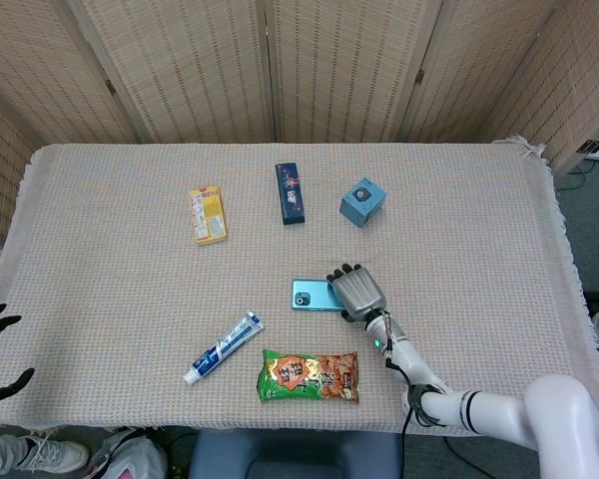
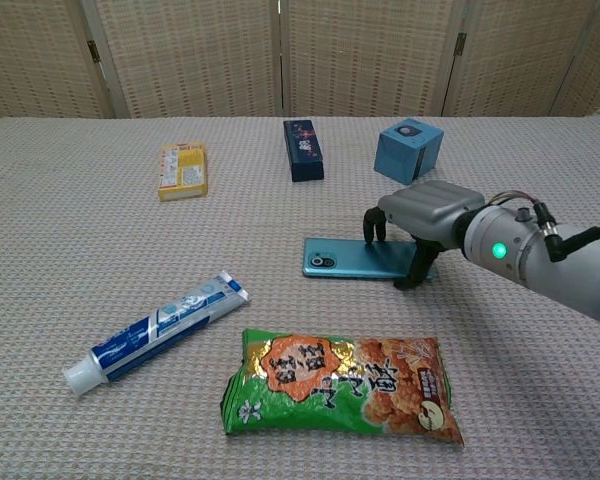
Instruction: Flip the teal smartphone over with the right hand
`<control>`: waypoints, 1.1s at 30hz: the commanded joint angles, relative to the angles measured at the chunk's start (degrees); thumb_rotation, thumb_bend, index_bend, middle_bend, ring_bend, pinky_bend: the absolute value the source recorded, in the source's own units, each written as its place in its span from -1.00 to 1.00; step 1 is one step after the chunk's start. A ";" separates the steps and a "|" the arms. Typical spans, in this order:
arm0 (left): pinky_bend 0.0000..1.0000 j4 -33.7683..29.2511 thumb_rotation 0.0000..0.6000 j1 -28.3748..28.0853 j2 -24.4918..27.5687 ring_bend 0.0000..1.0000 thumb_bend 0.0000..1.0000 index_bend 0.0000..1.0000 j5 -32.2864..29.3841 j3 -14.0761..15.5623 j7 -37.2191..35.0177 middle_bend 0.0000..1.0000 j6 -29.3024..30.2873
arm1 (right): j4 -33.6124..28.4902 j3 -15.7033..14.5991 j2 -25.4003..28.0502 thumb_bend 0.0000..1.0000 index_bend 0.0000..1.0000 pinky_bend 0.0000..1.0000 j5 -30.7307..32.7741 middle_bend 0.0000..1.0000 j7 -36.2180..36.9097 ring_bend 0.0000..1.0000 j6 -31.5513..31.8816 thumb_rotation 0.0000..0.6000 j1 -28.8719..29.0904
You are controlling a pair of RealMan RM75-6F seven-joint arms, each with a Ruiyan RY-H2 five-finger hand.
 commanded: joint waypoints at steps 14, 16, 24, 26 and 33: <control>-0.61 0.25 1.00 0.14 -0.09 -0.70 -0.58 -0.53 -0.15 -0.16 -0.31 -0.71 0.07 | -8.06 -0.21 7.75 0.10 -0.36 -0.34 3.77 -0.28 1.22 -0.56 -3.02 1.00 0.95; -0.61 0.21 1.00 0.21 -0.03 -0.70 -0.58 -0.53 -0.13 -0.18 -0.36 -0.71 0.21 | -10.29 -0.35 9.93 0.14 -0.36 -0.34 4.96 -0.27 1.82 -0.55 -4.11 1.00 1.11; -0.61 -0.02 1.00 0.36 0.11 -0.70 -0.58 -0.53 -0.09 -0.15 -0.24 -0.71 0.32 | -14.23 -0.08 16.01 0.21 -0.36 -0.34 10.02 -0.25 4.49 -0.48 -7.07 1.00 3.07; -0.61 -0.16 1.00 0.36 0.15 -0.70 -0.58 -0.53 -0.04 -0.17 -0.14 -0.71 0.36 | -13.83 -0.37 15.73 0.21 -0.36 -0.34 10.37 -0.24 4.45 -0.47 -6.69 1.00 3.53; -0.61 -0.48 1.00 0.61 0.50 -0.70 -0.58 -0.53 -0.14 -0.13 0.09 -0.71 0.56 | -11.12 -1.03 13.59 0.23 -0.35 -0.34 10.80 -0.23 5.33 -0.46 -5.12 1.00 4.64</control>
